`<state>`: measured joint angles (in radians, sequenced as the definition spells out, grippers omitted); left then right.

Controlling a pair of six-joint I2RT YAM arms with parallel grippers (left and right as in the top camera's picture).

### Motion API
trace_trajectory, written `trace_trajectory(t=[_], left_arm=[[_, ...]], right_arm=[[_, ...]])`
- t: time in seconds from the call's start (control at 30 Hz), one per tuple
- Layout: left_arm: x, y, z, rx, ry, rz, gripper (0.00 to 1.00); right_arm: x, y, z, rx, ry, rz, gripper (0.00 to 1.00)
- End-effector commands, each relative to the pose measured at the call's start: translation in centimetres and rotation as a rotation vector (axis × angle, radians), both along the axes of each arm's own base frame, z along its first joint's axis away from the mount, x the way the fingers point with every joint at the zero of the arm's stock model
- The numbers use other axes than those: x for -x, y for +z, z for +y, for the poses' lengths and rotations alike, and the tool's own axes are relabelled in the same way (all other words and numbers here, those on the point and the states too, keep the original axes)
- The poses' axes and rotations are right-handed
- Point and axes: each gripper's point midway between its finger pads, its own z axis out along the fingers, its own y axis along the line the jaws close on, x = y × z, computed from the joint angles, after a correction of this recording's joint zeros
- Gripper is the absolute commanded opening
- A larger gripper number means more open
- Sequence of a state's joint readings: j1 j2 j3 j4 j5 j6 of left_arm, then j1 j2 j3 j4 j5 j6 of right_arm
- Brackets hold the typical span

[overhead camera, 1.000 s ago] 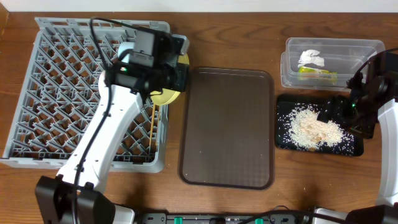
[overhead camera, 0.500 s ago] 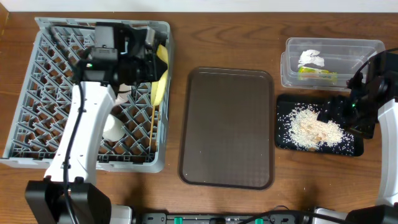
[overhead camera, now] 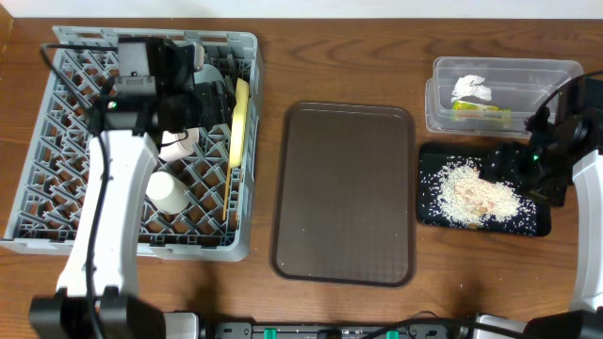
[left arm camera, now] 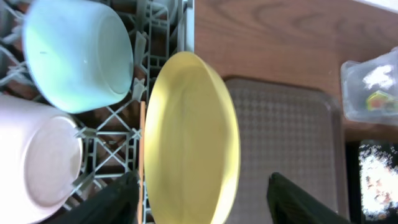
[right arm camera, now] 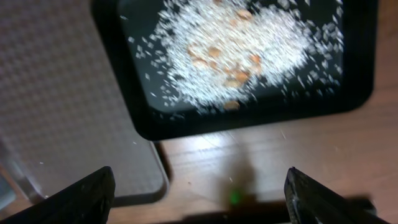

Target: Sort waste into correct bins and load items into the dishwasher

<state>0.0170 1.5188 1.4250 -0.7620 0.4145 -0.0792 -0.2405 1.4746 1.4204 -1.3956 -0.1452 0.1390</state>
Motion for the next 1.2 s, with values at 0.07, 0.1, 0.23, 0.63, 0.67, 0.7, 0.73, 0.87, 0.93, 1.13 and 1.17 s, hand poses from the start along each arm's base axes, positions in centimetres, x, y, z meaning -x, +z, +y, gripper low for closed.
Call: trace_trajectory(t=[0.07, 0.1, 0.23, 0.63, 0.67, 0.7, 0.73, 0.87, 0.93, 1.13, 1.17], left_arm=[[3.0, 3.2, 0.2, -0.015, 0.010, -0.048, 0.73], [3.6, 3.1, 0.3, -0.031, 0.016, -0.033, 0.74], [5.8, 1.1, 2.4, -0.185, 0.090, 0.081, 0.81], [13.6, -1.6, 3.5, -0.257, 0.076, 0.387, 0.90], [13.9, -1.3, 3.5, -0.262, 0.065, 0.371, 0.90], [14.1, -1.0, 3.5, -0.265, 0.058, 0.344, 0.90], [14.3, -0.5, 3.5, -0.267, 0.054, 0.312, 0.90], [15.4, 1.5, 3.5, -0.279, 0.041, 0.129, 0.91], [16.3, 2.4, 3.6, -0.282, 0.044, 0.026, 0.91], [19.6, 3.8, 3.6, -0.274, 0.074, -0.198, 0.91], [20.1, 3.9, 3.6, -0.274, 0.077, -0.221, 0.91]], right_arm=[[-3.4, 1.4, 2.9, -0.090, 0.130, -0.162, 0.87], [-4.3, 1.6, 3.3, -0.080, 0.151, -0.198, 0.88], [-7.5, 2.5, 4.2, 0.020, 0.213, -0.318, 0.94], [-6.6, 1.9, 5.4, 0.111, 0.267, -0.275, 0.99], [-6.3, 1.7, 5.4, 0.110, 0.267, -0.270, 0.99], [-5.9, 1.7, 5.4, 0.109, 0.263, -0.270, 0.99], [-5.6, 1.6, 5.4, 0.108, 0.260, -0.275, 0.99], [-4.1, 1.9, 5.4, 0.120, 0.256, -0.365, 0.99], [-3.1, 2.4, 5.4, 0.131, 0.251, -0.438, 0.99], [0.8, 4.8, 4.4, 0.211, 0.213, -0.620, 0.99], [1.5, 5.0, 4.1, 0.227, 0.205, -0.627, 0.99]])
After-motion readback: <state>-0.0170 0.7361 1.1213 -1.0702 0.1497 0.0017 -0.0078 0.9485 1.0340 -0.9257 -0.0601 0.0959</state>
